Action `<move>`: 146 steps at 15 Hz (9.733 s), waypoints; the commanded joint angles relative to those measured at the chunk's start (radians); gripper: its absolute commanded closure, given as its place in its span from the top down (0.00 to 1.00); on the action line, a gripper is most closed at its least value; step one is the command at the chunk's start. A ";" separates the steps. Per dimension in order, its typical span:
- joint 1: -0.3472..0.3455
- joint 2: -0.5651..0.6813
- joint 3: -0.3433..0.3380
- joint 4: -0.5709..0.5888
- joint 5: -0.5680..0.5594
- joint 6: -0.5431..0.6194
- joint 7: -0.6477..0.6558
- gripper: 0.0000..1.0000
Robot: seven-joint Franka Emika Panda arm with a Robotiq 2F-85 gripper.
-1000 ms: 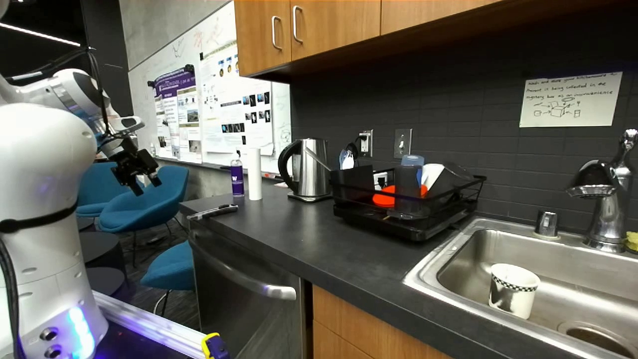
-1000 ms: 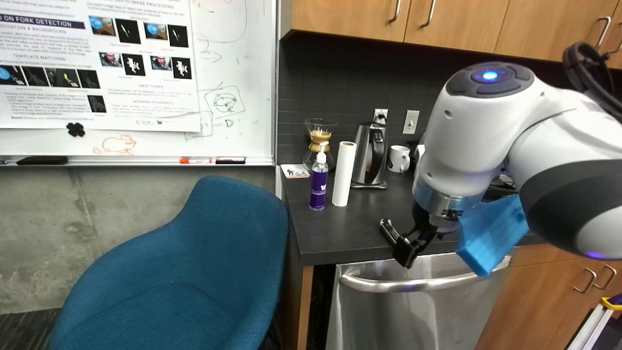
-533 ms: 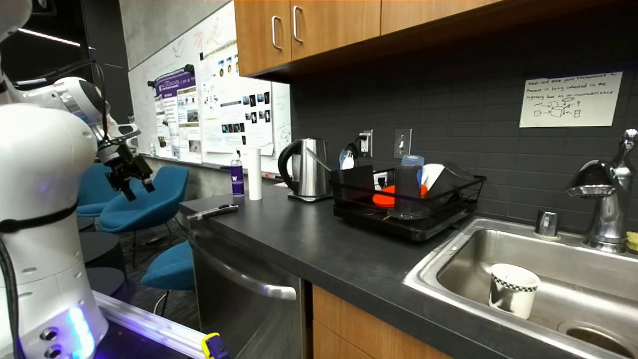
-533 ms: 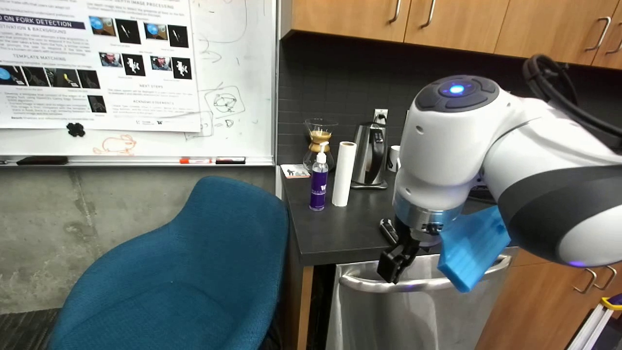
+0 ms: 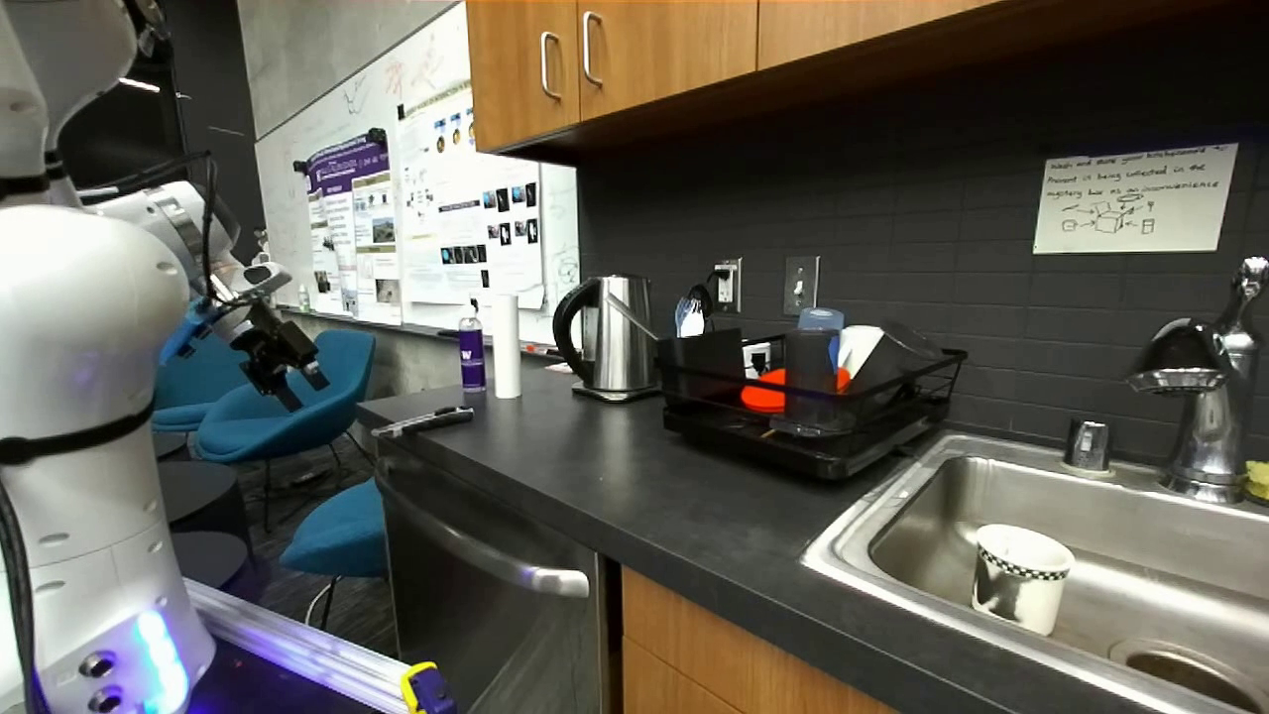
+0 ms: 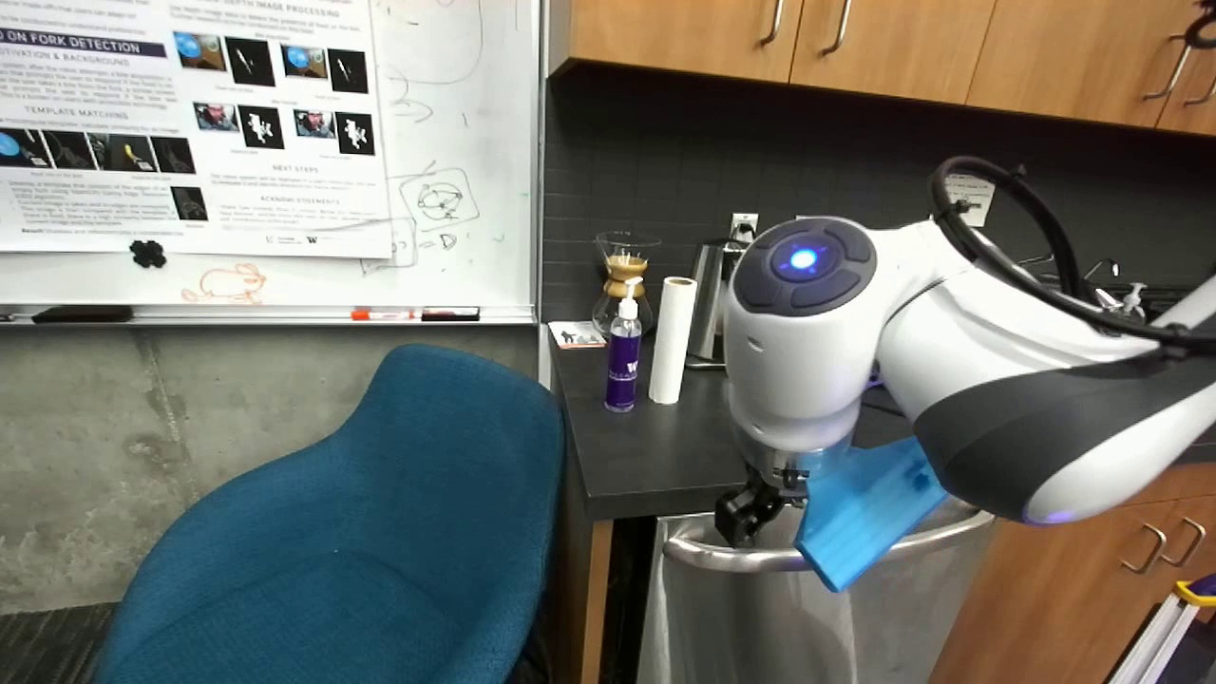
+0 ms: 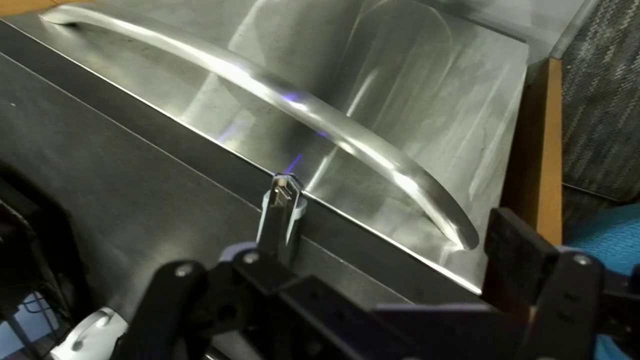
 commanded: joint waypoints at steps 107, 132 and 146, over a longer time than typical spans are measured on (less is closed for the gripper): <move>0.008 -0.143 -0.573 0.131 0.843 0.114 -0.422 0.05; -0.161 -0.049 -0.739 0.255 0.695 0.124 -0.496 0.05; -0.166 -0.040 -0.738 0.250 0.690 0.122 -0.455 0.05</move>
